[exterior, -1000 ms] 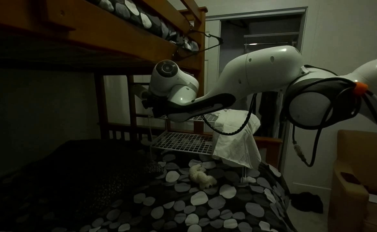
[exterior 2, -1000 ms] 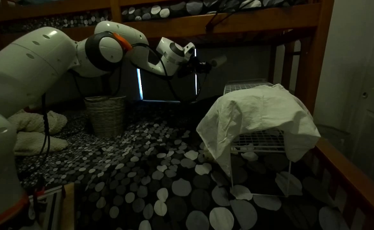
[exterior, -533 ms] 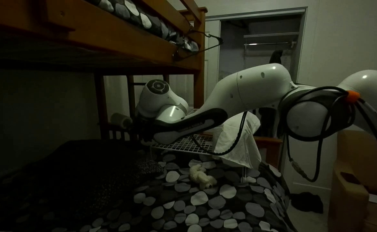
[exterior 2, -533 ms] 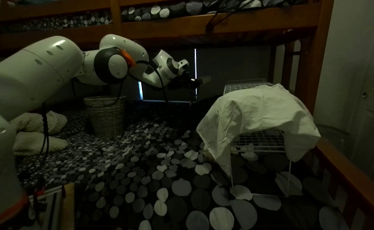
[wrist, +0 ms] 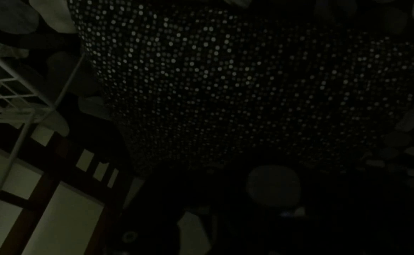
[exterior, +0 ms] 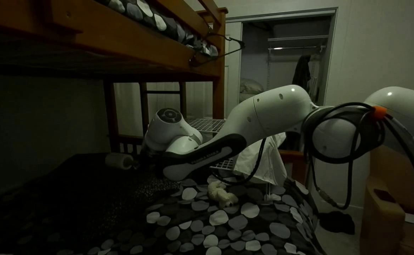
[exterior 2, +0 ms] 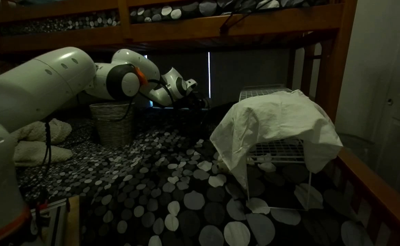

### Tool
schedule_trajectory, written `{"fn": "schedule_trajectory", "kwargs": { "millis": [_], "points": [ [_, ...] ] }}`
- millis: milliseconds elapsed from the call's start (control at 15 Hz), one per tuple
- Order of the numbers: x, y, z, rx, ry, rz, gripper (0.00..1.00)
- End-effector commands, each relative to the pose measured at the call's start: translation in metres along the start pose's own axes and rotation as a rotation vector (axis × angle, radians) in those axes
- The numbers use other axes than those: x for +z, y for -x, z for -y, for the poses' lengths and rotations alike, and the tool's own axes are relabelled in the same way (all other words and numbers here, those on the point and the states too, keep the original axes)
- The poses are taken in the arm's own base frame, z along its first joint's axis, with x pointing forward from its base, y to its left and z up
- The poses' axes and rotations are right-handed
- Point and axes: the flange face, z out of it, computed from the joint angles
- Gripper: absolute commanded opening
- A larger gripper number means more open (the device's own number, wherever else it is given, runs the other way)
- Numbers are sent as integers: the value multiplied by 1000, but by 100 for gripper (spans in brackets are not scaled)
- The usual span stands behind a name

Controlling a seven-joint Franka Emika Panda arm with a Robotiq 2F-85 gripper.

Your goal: Remove the lint roller from the top rack and put it on the bed

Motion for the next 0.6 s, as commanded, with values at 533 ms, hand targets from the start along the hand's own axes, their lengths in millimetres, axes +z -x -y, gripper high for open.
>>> {"fn": "schedule_trajectory", "kwargs": {
  "millis": [533],
  "points": [
    [2, -22, -32, 75, 125, -145, 33]
  ]
}}
